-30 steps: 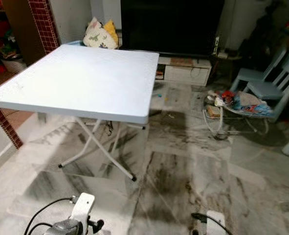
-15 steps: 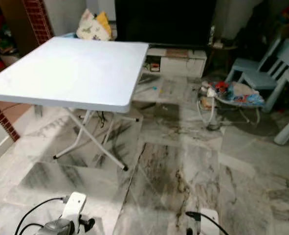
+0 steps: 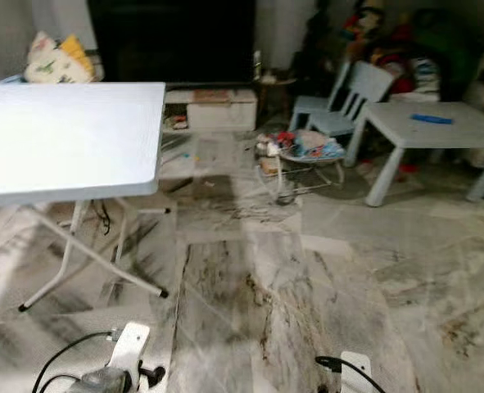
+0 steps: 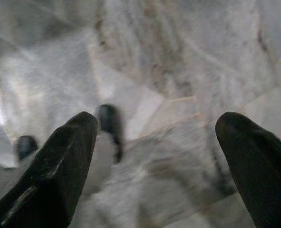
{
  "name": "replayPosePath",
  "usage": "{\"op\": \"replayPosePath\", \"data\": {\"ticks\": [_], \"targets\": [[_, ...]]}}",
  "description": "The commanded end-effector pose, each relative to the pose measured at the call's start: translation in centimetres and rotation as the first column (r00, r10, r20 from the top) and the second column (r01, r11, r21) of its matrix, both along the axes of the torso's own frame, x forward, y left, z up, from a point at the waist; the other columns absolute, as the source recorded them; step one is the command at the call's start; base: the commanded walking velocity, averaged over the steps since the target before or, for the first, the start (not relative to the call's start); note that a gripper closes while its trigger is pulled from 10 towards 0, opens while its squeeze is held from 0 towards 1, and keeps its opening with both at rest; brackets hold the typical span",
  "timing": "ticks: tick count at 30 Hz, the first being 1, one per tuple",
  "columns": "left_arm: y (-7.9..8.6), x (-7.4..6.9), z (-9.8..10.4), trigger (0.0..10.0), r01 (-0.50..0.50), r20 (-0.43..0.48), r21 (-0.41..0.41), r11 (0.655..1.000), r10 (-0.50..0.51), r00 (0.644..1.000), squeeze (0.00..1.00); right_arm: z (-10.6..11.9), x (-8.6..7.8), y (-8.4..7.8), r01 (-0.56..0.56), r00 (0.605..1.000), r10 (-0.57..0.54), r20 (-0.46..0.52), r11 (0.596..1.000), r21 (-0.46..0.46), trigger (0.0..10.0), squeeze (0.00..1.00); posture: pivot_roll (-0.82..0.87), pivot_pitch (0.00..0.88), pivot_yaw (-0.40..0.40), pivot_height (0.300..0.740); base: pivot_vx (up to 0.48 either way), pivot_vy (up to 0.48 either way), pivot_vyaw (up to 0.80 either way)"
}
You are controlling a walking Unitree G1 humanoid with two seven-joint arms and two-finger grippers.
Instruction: Hang keys on a hook
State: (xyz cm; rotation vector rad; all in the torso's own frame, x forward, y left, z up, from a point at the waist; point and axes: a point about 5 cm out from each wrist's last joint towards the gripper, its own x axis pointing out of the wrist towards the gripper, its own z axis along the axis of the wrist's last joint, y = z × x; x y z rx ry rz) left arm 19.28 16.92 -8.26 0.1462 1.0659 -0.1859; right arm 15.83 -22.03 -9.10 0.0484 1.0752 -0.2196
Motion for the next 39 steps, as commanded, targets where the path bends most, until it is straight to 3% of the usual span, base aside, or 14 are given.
{"op": "replayPosePath", "data": {"ticks": [1, 15, 30, 39], "targets": [[0.01, 0.89, 0.46, 10.0, 0.009, 0.026, 0.013, 1.000, -0.009, 1.000, 0.00, 0.27, 0.51, -0.26, -0.006, 1.000, 0.006, 0.015, 1.000, -0.010, 10.0, 0.00, 0.01, 0.000, -0.023, 0.740, 0.000, 0.480, 0.00], [0.02, 1.09, 0.57, 10.0, 0.039, 0.035, 0.035, 0.999, -0.040, 0.999, 0.00, 0.31, 0.58, -0.31, -0.009, 1.000, 0.009, 0.011, 1.000, -0.021, 10.0, 0.00, 0.00, 0.000, -0.019, 0.740, 0.000, 0.460, 0.00], [-0.05, 1.25, 0.67, 10.0, 0.067, 0.042, 0.026, 0.997, -0.068, 0.997, 0.00, 0.31, 0.64, -0.25, -0.017, 1.000, 0.017, 0.003, 0.999, -0.030, 10.0, 0.00, 0.01, 0.000, -0.015, 0.740, 0.000, 0.000, 0.00], [-0.07, 1.28, 0.69, 10.0, 0.079, 0.043, 0.022, 0.997, -0.080, 0.996, 0.00, 0.32, 0.69, -0.21, -0.021, 1.000, 0.021, 0.004, 0.999, -0.032, 10.0, 0.00, 0.01, 0.000, -0.012, 0.740, 0.327, 0.000, 0.00]]}}
